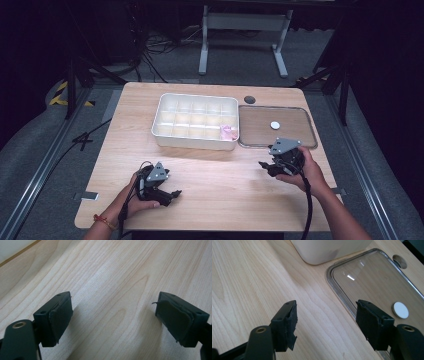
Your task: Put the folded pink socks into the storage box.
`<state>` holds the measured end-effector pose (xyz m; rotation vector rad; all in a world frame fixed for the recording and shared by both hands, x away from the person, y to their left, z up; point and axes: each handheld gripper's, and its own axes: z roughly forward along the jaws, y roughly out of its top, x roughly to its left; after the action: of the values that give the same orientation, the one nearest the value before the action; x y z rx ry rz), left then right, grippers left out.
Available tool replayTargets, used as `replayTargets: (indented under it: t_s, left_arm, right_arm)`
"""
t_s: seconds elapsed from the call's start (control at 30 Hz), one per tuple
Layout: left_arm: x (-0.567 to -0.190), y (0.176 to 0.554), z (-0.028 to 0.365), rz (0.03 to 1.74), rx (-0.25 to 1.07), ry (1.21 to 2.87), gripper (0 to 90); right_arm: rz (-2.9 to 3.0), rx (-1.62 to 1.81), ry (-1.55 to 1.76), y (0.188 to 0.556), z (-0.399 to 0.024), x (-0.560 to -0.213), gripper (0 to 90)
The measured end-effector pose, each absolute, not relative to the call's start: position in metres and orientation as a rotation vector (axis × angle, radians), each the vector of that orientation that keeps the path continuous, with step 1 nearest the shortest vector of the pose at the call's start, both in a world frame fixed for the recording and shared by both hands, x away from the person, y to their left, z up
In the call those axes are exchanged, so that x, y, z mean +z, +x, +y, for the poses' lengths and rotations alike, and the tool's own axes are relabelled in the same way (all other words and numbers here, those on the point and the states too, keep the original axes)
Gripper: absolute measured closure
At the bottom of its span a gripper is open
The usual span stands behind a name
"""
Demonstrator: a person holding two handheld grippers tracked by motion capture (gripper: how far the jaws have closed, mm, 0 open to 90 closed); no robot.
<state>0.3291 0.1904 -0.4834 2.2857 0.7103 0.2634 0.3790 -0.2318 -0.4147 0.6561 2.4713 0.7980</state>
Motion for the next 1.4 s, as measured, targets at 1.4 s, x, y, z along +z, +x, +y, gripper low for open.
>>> replayTargets:
  t_s: [1.4]
  left_arm:
    - [-0.483,0.330,0.190,0.711,0.259,2.287,14.3]
  right_arm:
    - [2.508,0.869,0.791,0.341,-0.281,-0.470,34.4]
